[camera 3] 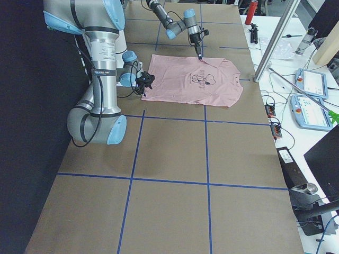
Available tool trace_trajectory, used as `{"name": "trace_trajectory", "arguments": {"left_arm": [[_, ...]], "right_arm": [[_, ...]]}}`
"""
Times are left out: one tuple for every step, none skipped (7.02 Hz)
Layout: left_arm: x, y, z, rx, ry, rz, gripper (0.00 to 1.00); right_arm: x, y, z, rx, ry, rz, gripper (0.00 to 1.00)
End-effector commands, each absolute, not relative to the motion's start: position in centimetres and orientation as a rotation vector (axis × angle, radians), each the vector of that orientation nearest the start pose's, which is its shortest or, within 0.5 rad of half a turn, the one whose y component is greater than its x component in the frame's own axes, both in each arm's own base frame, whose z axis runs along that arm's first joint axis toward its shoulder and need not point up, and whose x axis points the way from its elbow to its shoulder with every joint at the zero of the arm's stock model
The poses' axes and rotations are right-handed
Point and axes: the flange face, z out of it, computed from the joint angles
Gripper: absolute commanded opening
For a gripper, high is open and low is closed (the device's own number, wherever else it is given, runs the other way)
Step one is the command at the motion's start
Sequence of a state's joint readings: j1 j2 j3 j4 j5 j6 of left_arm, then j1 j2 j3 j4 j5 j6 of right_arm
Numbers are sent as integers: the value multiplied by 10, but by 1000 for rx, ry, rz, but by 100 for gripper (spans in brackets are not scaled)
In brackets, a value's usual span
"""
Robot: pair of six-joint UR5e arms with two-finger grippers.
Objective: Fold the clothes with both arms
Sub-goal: 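Move the right gripper to the hem corner nearest the robot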
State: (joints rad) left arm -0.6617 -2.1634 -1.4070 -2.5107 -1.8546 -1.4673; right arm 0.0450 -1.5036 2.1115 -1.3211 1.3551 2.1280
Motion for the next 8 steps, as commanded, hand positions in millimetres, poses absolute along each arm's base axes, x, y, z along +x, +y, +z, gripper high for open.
{"name": "trace_trajectory", "arguments": {"left_arm": [[493, -517, 278, 280, 1352, -280, 49], [493, -517, 279, 281, 1350, -281, 49], [493, -517, 278, 281, 1350, -281, 49], [493, -517, 278, 281, 1350, -281, 49], [493, -517, 280, 279, 1349, -281, 49], [493, -517, 281, 280, 1347, -282, 49], [492, -517, 282, 279, 1348, -283, 49], [492, -517, 285, 278, 1343, -283, 50]], "right_arm": [[-481, -174, 353, -60, -880, 641, 61], [-477, -172, 366, -57, -854, 639, 61], [-477, -171, 375, -58, -836, 650, 61], [-477, -171, 378, -57, -828, 651, 62], [-478, -169, 378, -60, -827, 649, 63], [-478, -168, 378, -60, -828, 646, 68], [-480, -163, 378, -64, -827, 638, 70], [-481, -160, 378, -68, -826, 633, 68]]}}
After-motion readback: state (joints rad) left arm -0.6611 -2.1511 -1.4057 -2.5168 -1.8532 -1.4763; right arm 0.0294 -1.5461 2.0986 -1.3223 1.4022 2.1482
